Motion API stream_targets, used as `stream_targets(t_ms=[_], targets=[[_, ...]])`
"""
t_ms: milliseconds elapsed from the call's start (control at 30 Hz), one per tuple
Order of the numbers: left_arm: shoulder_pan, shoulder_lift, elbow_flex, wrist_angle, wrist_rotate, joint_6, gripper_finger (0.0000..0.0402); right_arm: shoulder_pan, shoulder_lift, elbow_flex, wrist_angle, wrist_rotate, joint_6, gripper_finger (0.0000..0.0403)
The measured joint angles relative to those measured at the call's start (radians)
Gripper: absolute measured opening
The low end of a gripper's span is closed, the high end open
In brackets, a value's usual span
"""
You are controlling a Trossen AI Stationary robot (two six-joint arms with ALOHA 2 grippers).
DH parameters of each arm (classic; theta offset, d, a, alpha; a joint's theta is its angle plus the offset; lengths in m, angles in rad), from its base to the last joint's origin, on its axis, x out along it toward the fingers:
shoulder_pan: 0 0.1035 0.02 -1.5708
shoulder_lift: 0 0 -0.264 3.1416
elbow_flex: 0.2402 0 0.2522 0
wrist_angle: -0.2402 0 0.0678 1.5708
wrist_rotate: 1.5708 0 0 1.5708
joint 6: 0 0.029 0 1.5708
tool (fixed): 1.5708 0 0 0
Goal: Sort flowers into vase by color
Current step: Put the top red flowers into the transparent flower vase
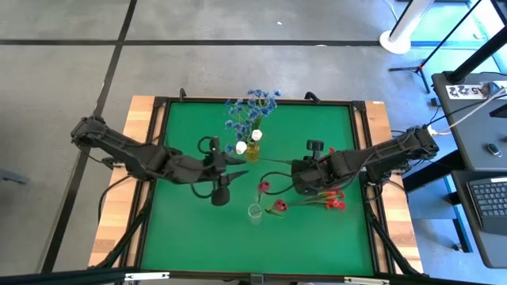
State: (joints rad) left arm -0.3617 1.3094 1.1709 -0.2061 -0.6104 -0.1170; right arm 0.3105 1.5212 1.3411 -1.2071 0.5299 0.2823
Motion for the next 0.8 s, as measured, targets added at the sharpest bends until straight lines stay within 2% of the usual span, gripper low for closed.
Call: stream_targets(t_ms=[300, 567, 800], targets=[[0.039, 0.049, 0.000, -0.042, 0.001, -0.038, 0.0124, -0.012, 0.009, 0.000, -0.078, -0.027, 0.010, 0.0005], [0.033, 0.049, 0.000, -0.041, 0.001, -0.035, 0.0124, -0.011, 0.009, 0.000, -0.206, 0.020, 0.086, 0.0005], [0.007, 0.005, -0.001, -0.058, -0.064, -0.019, 0.0124, -0.010, 0.009, 0.001, -0.318, 0.046, 0.164, 0.0005]])
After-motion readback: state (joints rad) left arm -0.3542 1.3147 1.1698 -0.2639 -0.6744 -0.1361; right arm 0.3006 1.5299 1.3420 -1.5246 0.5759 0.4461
